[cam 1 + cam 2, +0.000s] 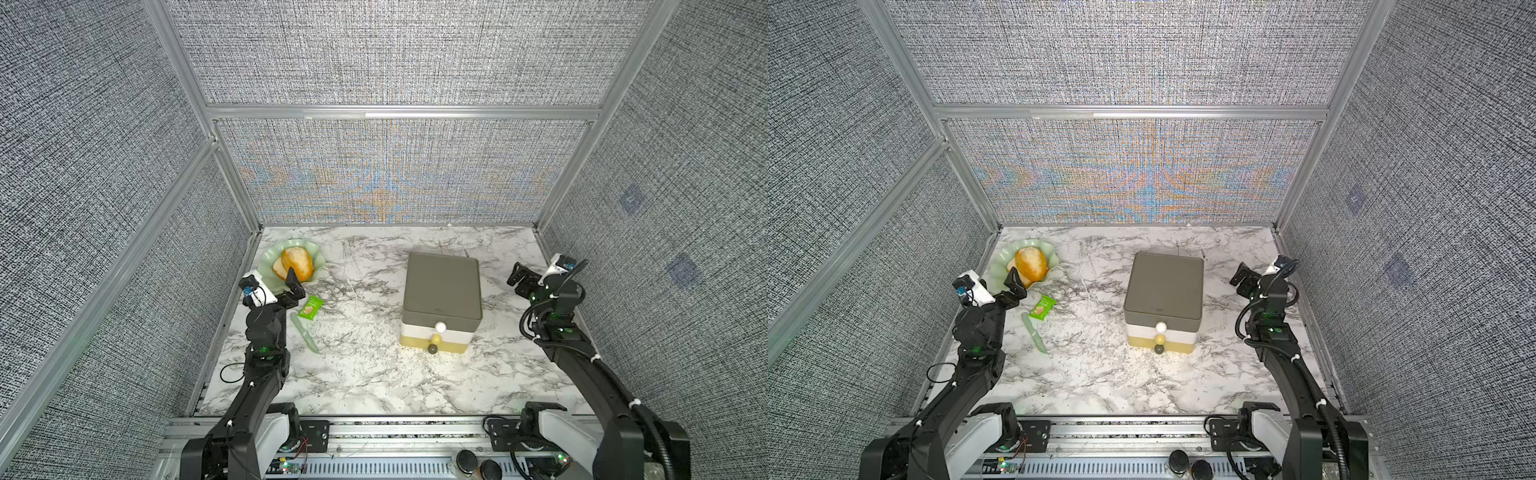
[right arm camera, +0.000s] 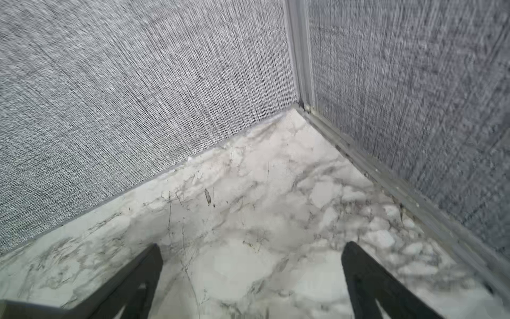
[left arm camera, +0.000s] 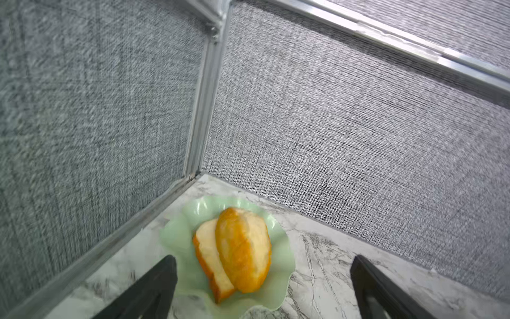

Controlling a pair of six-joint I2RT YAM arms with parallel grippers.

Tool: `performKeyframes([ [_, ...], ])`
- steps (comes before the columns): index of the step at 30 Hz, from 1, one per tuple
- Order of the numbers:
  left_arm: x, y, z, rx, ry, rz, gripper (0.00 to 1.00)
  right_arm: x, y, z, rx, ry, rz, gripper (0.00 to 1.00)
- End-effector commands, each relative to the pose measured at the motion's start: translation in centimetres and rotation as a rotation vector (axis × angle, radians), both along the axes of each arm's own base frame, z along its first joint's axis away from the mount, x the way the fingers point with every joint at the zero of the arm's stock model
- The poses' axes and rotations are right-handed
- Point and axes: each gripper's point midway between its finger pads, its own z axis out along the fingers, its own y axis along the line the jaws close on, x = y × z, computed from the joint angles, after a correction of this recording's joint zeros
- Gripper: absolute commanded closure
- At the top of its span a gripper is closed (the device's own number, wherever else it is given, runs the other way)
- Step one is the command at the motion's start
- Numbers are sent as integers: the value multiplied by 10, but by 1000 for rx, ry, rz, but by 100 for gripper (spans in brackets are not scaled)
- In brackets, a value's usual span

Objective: Take the mice out of the drawer
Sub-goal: Adjust the storage box at the center of the board.

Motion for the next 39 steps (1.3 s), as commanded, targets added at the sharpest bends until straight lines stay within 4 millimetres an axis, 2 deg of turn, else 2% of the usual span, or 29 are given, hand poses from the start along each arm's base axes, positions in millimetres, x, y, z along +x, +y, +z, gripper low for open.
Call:
performKeyframes([
  [1, -4, 3, -26, -187, 117, 28, 1, -25, 12, -28, 148, 186, 8, 1],
  [2, -2, -4, -27, -196, 148, -9, 1, -28, 18, -25, 155, 202, 42, 1],
  [5, -1, -41, -20, -189, 192, -220, 1, -37, 35, -17, 200, 245, 125, 1],
  [10, -18, -92, -10, -339, 179, -481, 1, -46, 73, 3, 347, 247, 293, 1],
  [15, -33, -146, 5, -386, 225, -690, 1, -53, 98, 27, 417, 263, 391, 1],
  [18, -42, -181, 18, -403, 238, -808, 1, -55, 112, 33, 455, 270, 423, 1],
  [23, -54, -234, 33, -442, 260, -1009, 1, -53, 141, 28, 502, 321, 475, 1],
  [26, -65, -259, 42, -454, 248, -1101, 1, -51, 159, 30, 491, 332, 510, 1],
  [30, -76, -289, 38, -433, 300, -1174, 1, -51, 181, 23, 499, 364, 545, 1],
  [36, -84, -314, 29, -424, 346, -1238, 1, -42, 207, 30, 503, 364, 598, 1],
  [39, -87, -317, 27, -411, 360, -1251, 1, -35, 223, 32, 501, 364, 637, 1],
])
